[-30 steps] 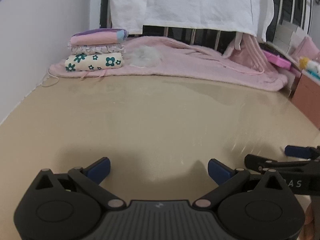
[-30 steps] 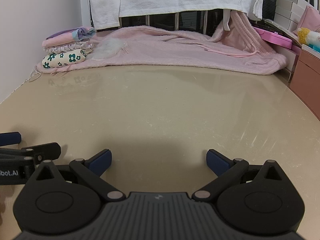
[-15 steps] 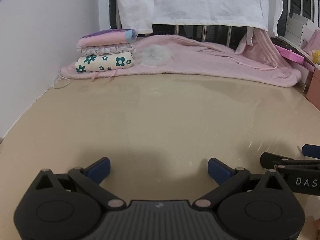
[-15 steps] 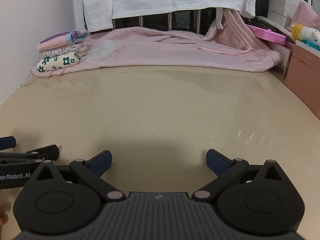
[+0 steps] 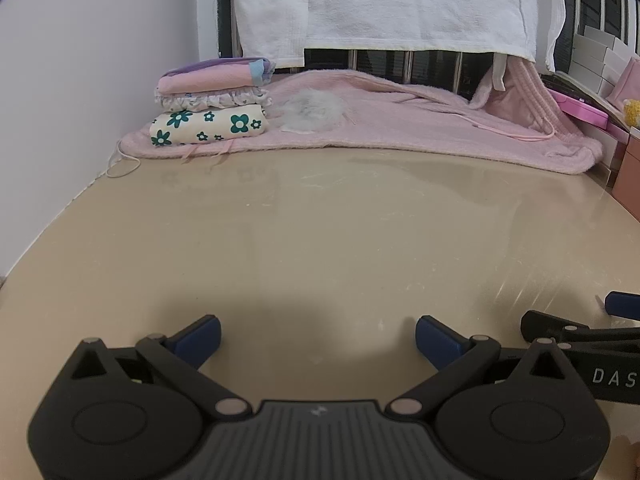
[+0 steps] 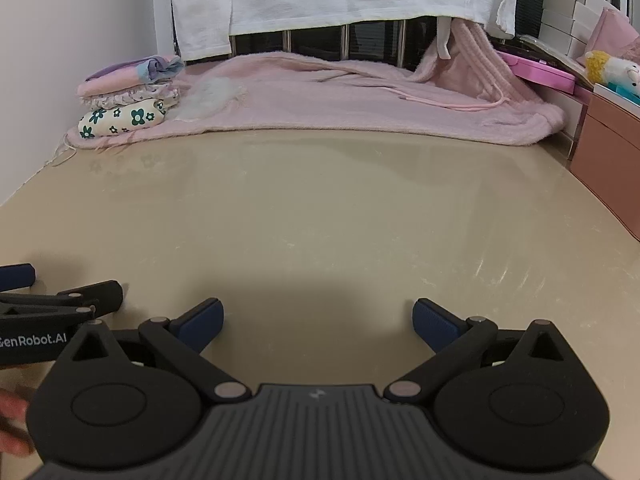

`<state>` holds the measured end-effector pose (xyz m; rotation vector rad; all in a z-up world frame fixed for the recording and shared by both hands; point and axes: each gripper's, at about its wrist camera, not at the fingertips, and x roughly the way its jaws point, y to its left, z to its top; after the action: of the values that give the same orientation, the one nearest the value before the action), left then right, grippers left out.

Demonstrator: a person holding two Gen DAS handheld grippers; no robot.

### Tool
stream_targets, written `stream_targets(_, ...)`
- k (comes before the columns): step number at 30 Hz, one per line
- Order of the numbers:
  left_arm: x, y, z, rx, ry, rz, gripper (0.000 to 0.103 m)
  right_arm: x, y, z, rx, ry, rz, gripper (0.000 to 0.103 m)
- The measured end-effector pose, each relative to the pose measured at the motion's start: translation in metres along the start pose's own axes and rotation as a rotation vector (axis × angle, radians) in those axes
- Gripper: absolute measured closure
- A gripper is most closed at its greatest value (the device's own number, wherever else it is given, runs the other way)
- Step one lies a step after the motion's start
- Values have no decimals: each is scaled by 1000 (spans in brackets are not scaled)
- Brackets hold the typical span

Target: Fold clothes

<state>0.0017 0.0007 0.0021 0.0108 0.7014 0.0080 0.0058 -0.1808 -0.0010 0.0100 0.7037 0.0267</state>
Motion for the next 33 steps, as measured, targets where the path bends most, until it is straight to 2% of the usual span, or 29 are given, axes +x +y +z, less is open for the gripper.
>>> stream_targets(33, -1, 0, 0, -1, -1, 4, 0, 1, 1, 1, 1, -1, 4, 1)
